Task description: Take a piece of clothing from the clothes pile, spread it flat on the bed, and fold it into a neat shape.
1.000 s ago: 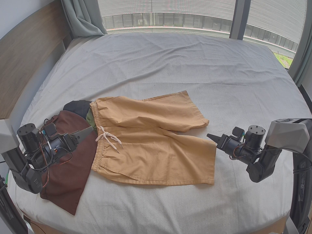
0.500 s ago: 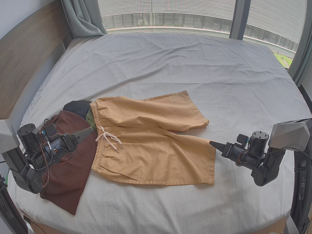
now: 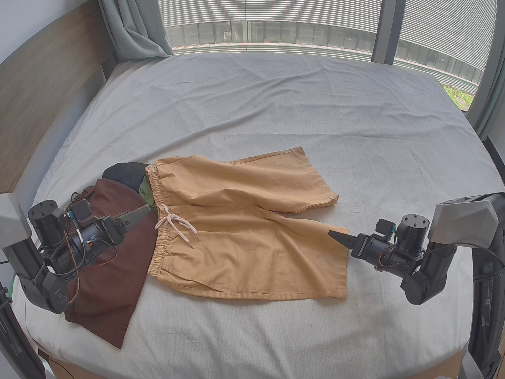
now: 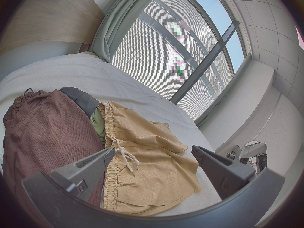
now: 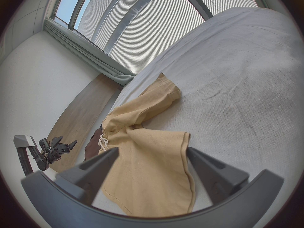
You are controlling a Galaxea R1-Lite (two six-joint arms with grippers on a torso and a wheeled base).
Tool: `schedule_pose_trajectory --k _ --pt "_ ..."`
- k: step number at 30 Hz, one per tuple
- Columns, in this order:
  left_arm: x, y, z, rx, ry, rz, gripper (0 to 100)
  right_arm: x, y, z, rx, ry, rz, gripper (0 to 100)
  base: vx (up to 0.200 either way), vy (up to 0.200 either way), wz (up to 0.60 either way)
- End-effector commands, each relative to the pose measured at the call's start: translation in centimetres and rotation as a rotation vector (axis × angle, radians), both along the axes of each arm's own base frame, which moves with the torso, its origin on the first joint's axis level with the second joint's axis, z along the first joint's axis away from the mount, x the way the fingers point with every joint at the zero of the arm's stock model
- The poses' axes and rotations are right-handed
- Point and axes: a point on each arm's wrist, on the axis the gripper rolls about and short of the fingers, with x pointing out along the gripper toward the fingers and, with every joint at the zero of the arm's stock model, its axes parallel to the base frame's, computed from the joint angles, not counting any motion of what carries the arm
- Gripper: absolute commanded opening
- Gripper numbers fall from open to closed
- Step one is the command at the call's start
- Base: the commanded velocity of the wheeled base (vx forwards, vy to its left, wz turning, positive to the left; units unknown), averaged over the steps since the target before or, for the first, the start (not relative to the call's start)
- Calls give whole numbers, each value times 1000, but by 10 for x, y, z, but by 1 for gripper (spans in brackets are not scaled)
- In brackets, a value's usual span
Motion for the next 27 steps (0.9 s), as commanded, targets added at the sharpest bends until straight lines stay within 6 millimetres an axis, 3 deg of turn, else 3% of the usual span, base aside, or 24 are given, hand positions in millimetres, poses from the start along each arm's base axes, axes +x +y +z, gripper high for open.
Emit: schedule_pose_trajectory --k 1,8,19,27 --pt "0 0 0 0 1 0 100 4 1 1 2 -15 1 0 0 0 0" --pt "0 0 -1 0 2 0 100 10 -1 1 6 -31 -7 0 0 0 0" --pt "3 2 -11 0 37 3 100 47 -11 19 21 -119 -50 0 0 0 0" --pt "3 3 -23 25 68 4 100 57 -12 4 18 -107 -56 0 0 0 0"
